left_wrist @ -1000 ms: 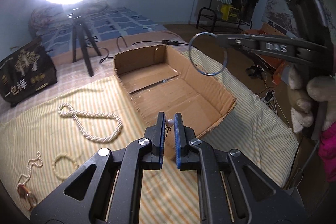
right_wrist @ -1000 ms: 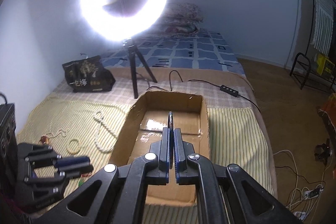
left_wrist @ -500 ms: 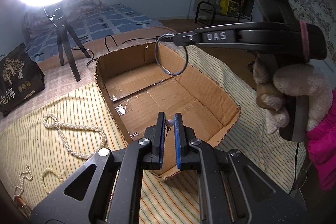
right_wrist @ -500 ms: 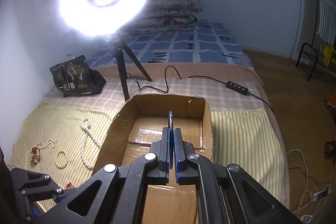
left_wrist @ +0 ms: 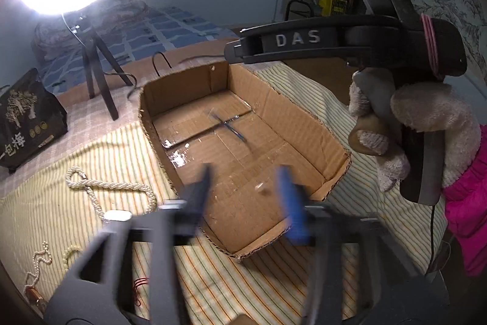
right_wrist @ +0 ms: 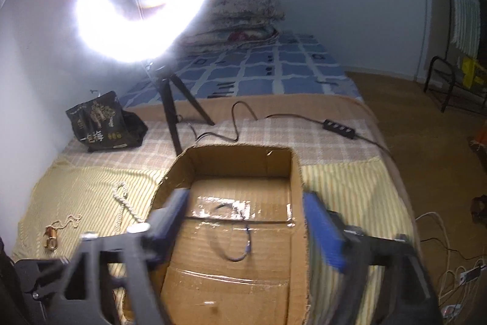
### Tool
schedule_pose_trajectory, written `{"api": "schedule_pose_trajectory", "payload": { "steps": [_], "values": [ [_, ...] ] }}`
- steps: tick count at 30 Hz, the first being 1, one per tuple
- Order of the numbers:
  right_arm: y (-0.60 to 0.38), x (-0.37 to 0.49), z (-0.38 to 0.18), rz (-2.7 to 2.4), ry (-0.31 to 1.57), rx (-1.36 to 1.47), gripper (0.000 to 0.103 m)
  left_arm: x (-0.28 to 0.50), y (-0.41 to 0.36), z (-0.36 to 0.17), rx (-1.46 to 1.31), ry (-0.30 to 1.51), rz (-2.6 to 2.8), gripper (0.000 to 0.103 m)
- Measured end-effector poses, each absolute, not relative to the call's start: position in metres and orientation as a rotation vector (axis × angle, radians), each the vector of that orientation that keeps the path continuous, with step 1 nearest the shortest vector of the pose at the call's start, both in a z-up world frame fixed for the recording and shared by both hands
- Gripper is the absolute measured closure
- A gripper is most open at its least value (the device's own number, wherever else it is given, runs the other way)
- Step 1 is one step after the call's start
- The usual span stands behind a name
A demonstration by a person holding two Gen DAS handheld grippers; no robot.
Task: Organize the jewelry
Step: 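Move both grippers back from the box toward the watch and jade pendant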
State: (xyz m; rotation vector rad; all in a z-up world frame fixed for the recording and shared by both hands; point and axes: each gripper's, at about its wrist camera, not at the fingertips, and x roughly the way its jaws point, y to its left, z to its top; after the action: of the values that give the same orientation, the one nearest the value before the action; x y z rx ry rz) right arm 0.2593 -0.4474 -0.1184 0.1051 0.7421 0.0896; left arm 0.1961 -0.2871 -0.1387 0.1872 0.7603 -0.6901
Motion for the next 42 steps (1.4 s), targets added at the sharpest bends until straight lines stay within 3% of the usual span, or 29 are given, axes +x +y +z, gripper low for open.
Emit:
{"api": "schedule_pose_trajectory", "payload": {
  "steps": [4,26,42],
  "values": [
    [-0.447,0.255,-0.111,0.067,0.723,0.092,0.000,0.191,-0.282,-0.131,0.179,0.729,-0.683,0.032],
    [-0.423,0.212,-0.065,0.029,0.659,0.074,0.000,0.166,-0.237,-0.095,0.164,0.664,-0.635,0.032],
    [-0.362,0.141,-0.043,0.135,0.595,0.006,0.000,0.149,-0.125,-0.081,0.112,0.667,-0.456,0.032]
  ]
}}
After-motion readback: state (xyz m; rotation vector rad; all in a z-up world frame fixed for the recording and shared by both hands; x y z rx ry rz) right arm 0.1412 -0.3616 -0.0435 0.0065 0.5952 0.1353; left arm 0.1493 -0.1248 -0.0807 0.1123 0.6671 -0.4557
